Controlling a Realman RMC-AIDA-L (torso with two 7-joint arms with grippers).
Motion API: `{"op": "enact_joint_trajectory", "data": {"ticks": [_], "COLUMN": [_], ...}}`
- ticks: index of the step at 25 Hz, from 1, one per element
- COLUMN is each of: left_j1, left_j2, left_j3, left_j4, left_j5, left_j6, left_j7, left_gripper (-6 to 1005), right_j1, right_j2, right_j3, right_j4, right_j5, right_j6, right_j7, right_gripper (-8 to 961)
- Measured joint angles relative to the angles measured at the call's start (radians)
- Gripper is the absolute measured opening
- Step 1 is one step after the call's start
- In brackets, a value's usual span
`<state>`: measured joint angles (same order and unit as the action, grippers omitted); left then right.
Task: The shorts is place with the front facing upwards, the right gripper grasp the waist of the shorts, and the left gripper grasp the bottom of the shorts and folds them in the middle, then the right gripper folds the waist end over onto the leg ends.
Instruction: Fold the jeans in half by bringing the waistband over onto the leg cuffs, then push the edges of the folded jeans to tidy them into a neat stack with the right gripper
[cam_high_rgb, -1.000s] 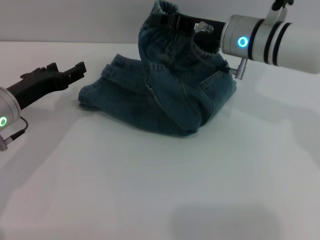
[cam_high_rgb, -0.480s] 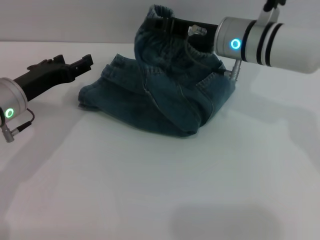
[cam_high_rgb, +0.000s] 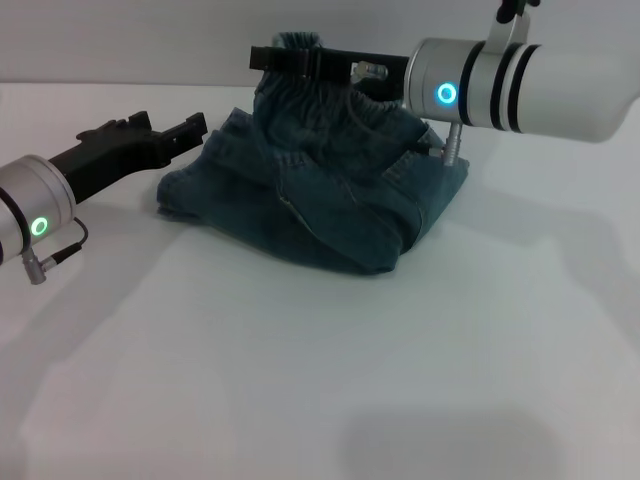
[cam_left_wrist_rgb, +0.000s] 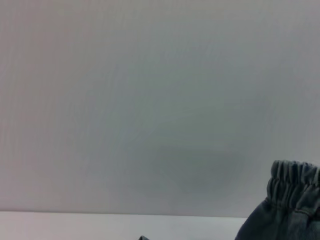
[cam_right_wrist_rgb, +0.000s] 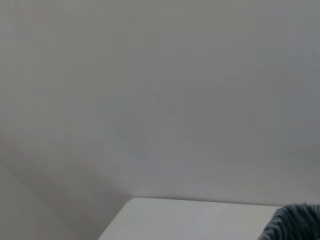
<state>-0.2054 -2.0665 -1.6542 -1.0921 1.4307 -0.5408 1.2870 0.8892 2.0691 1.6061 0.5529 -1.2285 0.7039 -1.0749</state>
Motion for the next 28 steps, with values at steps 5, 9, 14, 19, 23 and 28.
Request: {"op": "enact_joint_trajectory", "data": {"ticks": [5, 9, 14, 19, 23, 28], "left_j1": [0.004, 0.003, -0.004, -0.008, -0.008, -0.008], "left_j2": [0.001, 0.002, 0.002, 0.002, 0.003, 0.003], "left_j3": [0.000, 0.000, 0.001, 0.001, -0.001, -0.002], "left_j4": [-0.003, -0.001, 0.000, -0.005, -0.012, -0.021], "left_j5": [-0.001, -0.001, 0.001, -0.001, -0.001, -0.001], "left_j6": [0.010, 0.011, 0.010, 0.010, 0.008, 0.007], "left_j7": [0.006, 0.011, 0.011, 0.017, 0.026, 0.067], "left_gripper": [844, 844, 844, 844, 844, 844], "right_j1": [-0.022, -0.049, -0.034, -0.044, -0.130, -0.307], "right_j2": [-0.002, -0.005, -0.005, 0.001, 0.005, 0.011], "right_j3": [0.012, 0.015, 0.007, -0.016, -0.077, -0.243], "right_j4": [0.027, 0.097, 0.112, 0.155, 0.232, 0.376], "right_j5": [-0.027, -0.040, -0.045, -0.147, -0.256, -0.327], "right_j6": [-0.015, -0.015, -0.015, -0.094, -0.290, -0.691], "right_j7": [-0.007, -0.016, -0.016, -0.017, -0.017, -0.055], "right_gripper": [466, 583, 582, 582, 583, 583]}}
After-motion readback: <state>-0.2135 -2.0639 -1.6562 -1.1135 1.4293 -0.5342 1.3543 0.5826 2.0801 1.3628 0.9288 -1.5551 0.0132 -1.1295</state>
